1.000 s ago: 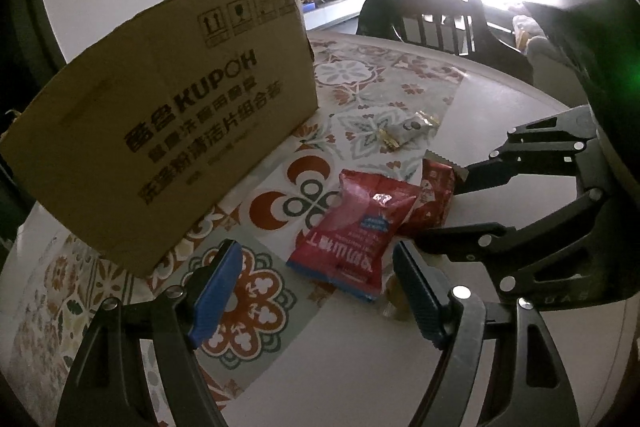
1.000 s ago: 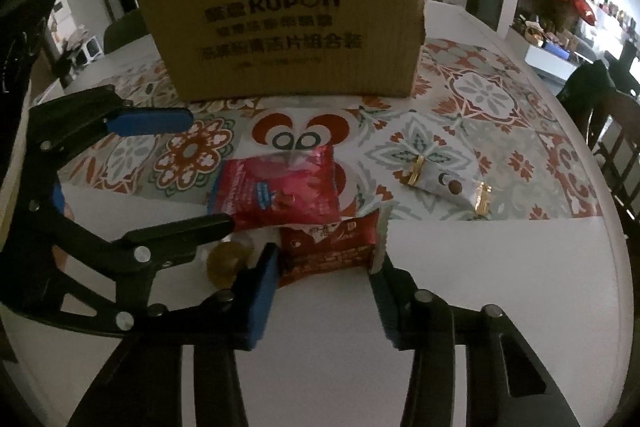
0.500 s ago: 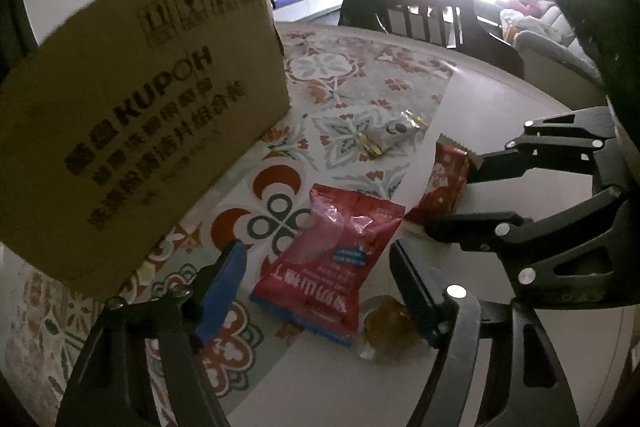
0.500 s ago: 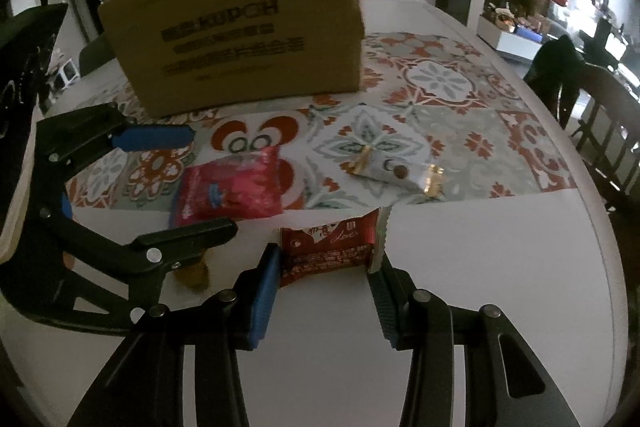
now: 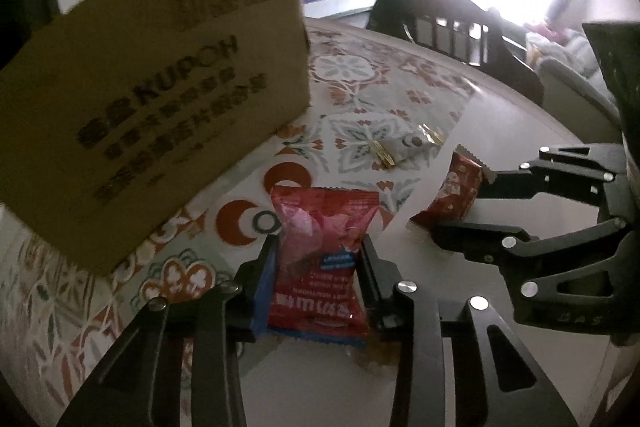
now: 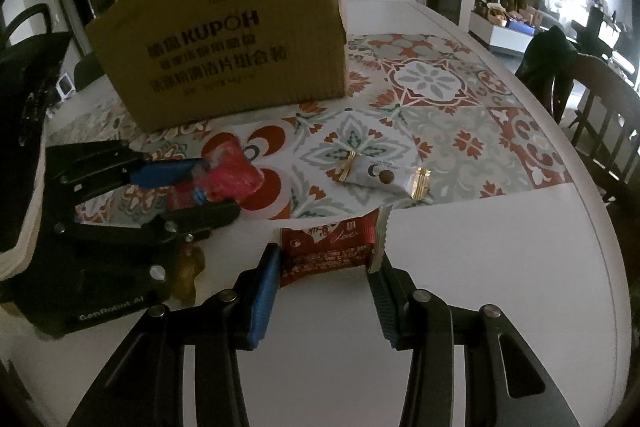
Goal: Organize snacks
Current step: 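Carry the red packet and red-brown bar over the box with both tools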
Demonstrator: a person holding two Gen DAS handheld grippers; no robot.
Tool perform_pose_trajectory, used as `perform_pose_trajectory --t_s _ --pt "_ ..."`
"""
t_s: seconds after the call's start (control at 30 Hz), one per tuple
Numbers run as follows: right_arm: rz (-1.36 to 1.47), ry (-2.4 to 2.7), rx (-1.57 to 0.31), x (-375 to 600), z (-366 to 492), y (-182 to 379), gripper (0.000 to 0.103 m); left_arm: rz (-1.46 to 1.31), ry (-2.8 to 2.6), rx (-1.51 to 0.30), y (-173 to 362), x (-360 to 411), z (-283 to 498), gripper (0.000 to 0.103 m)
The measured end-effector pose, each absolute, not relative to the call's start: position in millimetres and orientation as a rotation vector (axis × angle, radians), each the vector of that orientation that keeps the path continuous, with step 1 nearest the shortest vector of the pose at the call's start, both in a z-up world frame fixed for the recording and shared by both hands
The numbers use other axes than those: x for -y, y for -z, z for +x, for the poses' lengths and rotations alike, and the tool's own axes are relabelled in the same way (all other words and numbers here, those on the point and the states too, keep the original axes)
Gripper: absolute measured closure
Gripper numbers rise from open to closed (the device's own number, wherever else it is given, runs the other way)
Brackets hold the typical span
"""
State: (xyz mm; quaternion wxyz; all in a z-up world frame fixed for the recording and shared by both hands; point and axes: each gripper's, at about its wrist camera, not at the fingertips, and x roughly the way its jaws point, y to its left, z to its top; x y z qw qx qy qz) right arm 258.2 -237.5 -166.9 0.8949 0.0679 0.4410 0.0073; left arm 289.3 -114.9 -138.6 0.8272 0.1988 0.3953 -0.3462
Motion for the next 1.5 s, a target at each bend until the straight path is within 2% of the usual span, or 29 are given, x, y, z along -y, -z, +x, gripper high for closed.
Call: perform_pose_trajectory --t_s 0.87,1.5 --pt "0.139 -0.078 -0.703 224 239 88 0.058 0.214 0.515 -0.654 43 64 250 0.066" --pt "0.093 -0.139 -0.546 215 281 20 0.058 0.154 0.384 -0.517 -17 42 281 0.066"
